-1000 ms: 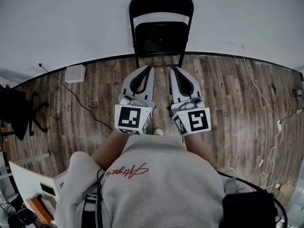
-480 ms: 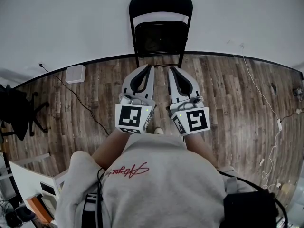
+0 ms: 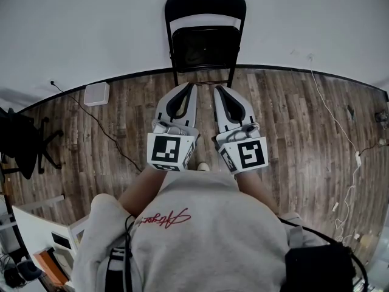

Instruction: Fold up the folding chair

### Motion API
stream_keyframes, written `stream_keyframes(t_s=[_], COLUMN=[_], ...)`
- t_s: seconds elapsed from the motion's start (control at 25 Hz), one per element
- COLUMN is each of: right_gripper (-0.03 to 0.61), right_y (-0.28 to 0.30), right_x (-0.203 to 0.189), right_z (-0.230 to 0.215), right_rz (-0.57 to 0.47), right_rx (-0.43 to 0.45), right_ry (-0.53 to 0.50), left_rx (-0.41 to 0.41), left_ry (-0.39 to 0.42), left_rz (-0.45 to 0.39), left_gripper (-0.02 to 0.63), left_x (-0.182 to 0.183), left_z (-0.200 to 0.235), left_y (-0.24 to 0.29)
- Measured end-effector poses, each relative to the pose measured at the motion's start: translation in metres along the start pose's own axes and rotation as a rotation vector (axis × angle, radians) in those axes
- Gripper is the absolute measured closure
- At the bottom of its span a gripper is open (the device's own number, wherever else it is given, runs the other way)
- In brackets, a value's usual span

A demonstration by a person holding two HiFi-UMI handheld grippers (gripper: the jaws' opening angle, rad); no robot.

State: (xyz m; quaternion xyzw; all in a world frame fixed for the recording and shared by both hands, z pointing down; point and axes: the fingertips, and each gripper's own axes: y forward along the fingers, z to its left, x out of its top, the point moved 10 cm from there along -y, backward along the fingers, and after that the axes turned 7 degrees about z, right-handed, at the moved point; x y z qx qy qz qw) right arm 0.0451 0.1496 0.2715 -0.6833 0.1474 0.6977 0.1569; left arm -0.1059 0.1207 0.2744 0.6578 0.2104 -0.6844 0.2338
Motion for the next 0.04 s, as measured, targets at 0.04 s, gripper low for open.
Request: stream_keyframes(t_s=[0.04], right_gripper=[0.563], right_y=[-0.0003], right_x=[-0.0006], right_z=[-0.0002], right_rz=[0.001], right_rx=[0.002], right_ry=[-0.001], left_rx=[0.002], left_ry=[0.0], left_rz=[-0.001], left_gripper=[0.598], left_x=[-0.0004], left_z=[-0.0003], left_y=[0.0004])
